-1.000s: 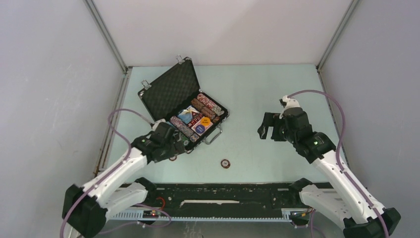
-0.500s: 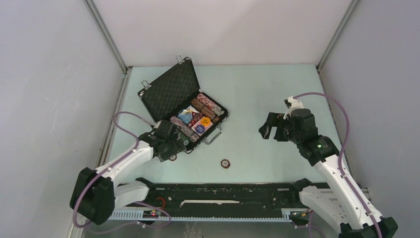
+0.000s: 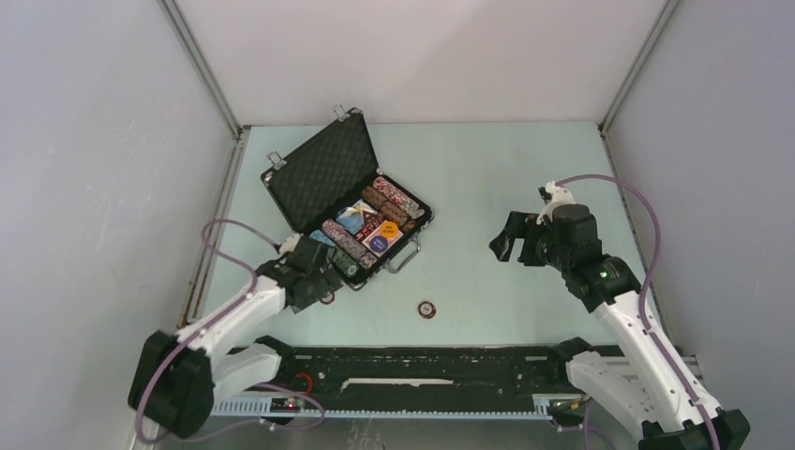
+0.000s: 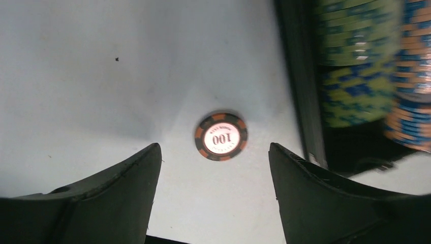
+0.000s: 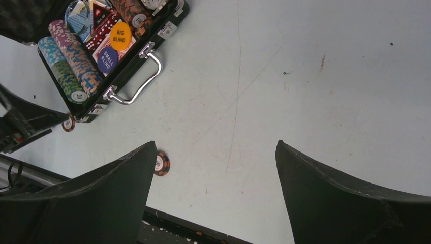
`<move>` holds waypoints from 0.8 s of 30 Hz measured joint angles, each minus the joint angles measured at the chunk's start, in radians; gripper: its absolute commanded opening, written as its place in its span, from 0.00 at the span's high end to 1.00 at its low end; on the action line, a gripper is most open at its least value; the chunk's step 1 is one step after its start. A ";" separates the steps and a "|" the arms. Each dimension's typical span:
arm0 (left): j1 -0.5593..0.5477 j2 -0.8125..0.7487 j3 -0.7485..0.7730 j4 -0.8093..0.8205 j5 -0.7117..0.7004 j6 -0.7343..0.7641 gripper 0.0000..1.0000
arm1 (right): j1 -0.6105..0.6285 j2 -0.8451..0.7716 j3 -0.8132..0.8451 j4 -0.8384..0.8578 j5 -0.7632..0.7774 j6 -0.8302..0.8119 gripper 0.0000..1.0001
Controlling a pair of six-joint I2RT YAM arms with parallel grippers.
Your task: Pack up texas hold em set
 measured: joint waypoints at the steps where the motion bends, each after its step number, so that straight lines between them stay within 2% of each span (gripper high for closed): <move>1: 0.000 0.042 0.001 0.006 0.002 0.000 0.20 | 0.000 0.000 0.000 0.000 0.000 0.000 0.04; 6: 0.000 0.166 0.034 0.034 0.000 -0.010 0.29 | -0.002 -0.002 -0.006 -0.001 0.001 0.000 0.04; 9: 0.000 0.182 0.036 0.041 -0.007 -0.021 0.33 | -0.002 -0.007 -0.008 -0.001 0.002 0.000 0.04; 13: 0.000 0.193 0.040 0.040 -0.015 -0.030 0.43 | -0.002 -0.011 -0.008 0.000 0.002 0.000 0.04; 16: 0.001 0.203 0.045 0.032 -0.018 -0.039 0.42 | -0.002 -0.010 -0.008 0.000 0.002 0.000 0.04; 20: 0.001 0.202 0.047 0.025 -0.017 -0.056 0.34 | -0.003 -0.010 -0.008 -0.001 0.002 0.000 0.04; 24: 0.000 0.212 0.058 0.001 -0.015 -0.063 0.34 | -0.003 -0.010 -0.008 0.000 0.002 0.000 0.05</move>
